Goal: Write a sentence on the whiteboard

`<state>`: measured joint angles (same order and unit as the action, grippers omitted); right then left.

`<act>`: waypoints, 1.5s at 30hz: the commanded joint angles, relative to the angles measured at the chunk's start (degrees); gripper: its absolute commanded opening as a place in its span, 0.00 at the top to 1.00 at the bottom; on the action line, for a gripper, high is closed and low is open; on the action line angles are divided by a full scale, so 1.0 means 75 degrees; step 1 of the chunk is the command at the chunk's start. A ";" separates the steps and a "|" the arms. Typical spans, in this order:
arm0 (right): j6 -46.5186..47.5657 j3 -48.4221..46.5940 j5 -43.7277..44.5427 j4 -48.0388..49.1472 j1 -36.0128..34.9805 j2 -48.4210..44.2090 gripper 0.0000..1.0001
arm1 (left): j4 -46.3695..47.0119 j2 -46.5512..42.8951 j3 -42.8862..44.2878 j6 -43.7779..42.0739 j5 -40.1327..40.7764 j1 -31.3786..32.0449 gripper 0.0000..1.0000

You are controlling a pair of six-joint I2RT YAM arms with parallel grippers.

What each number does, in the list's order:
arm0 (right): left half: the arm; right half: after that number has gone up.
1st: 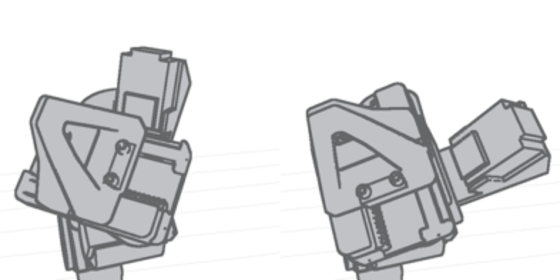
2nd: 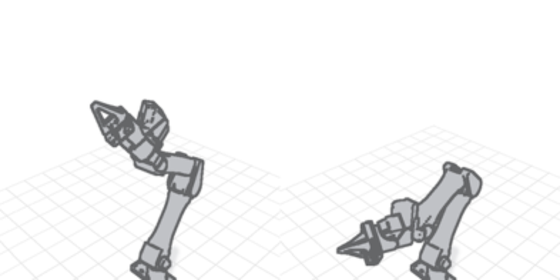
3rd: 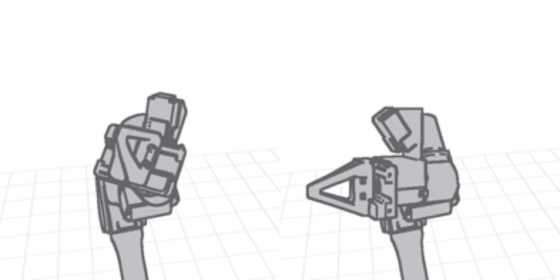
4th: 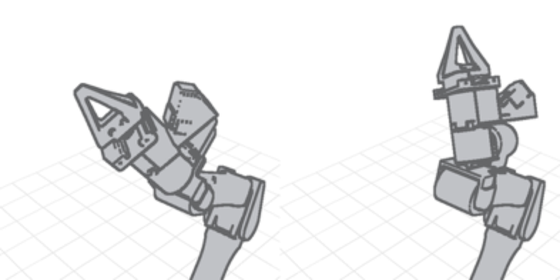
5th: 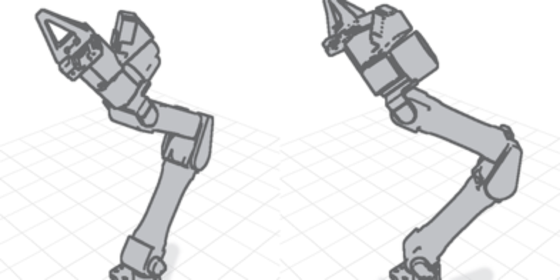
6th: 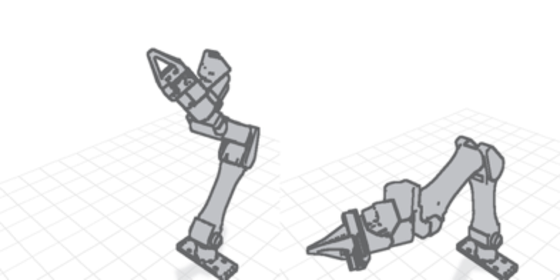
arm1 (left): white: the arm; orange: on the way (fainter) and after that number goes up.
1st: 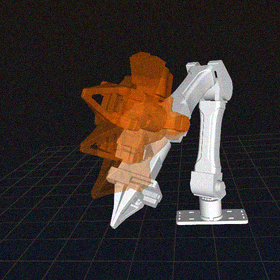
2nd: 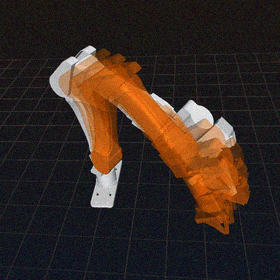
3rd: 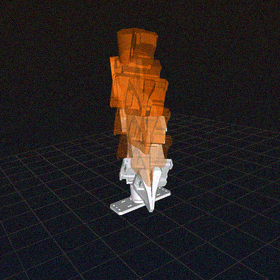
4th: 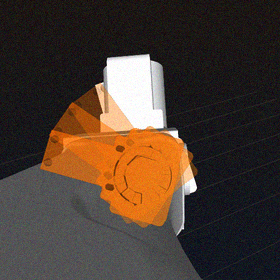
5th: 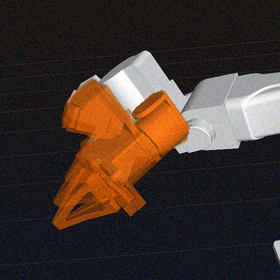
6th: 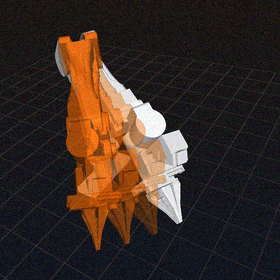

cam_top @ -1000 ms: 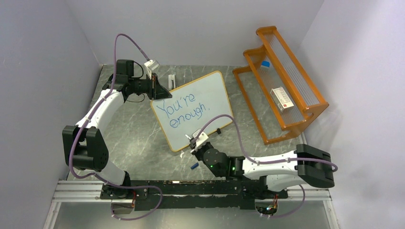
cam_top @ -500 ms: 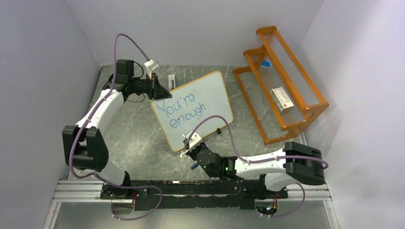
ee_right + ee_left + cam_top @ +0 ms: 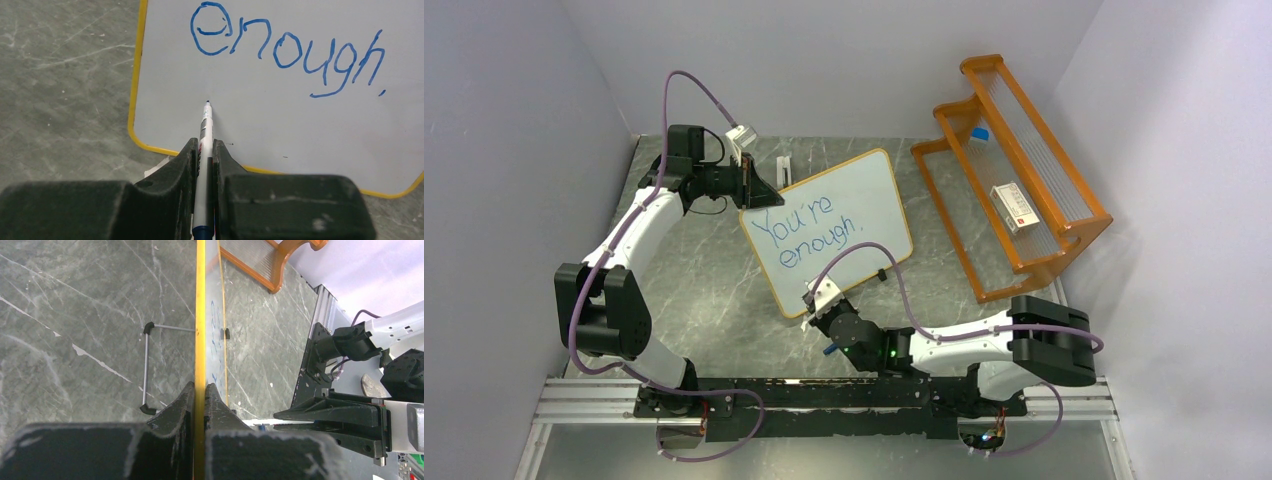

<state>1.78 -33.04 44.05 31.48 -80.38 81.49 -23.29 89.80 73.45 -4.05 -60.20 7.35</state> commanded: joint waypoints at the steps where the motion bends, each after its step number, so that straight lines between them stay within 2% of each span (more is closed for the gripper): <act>1: -0.0057 -0.0245 0.0248 -0.0026 -0.0038 0.0021 1.00 | -0.0164 0.0217 -0.0079 -0.0475 0.0725 0.0039 0.95; 30: 0.0036 -0.0577 0.0212 0.0025 0.0159 0.0416 1.00 | -0.0153 0.0208 -0.0079 -0.0456 0.0691 0.0039 0.95; 45: 0.0040 -0.0691 -0.0446 -0.0167 0.0160 0.0415 1.00 | -0.0173 0.0191 -0.0067 -0.0467 0.0720 0.0039 0.95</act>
<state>2.72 -36.97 42.41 30.17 -79.57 84.18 -23.29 89.80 73.45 -4.08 -60.16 7.35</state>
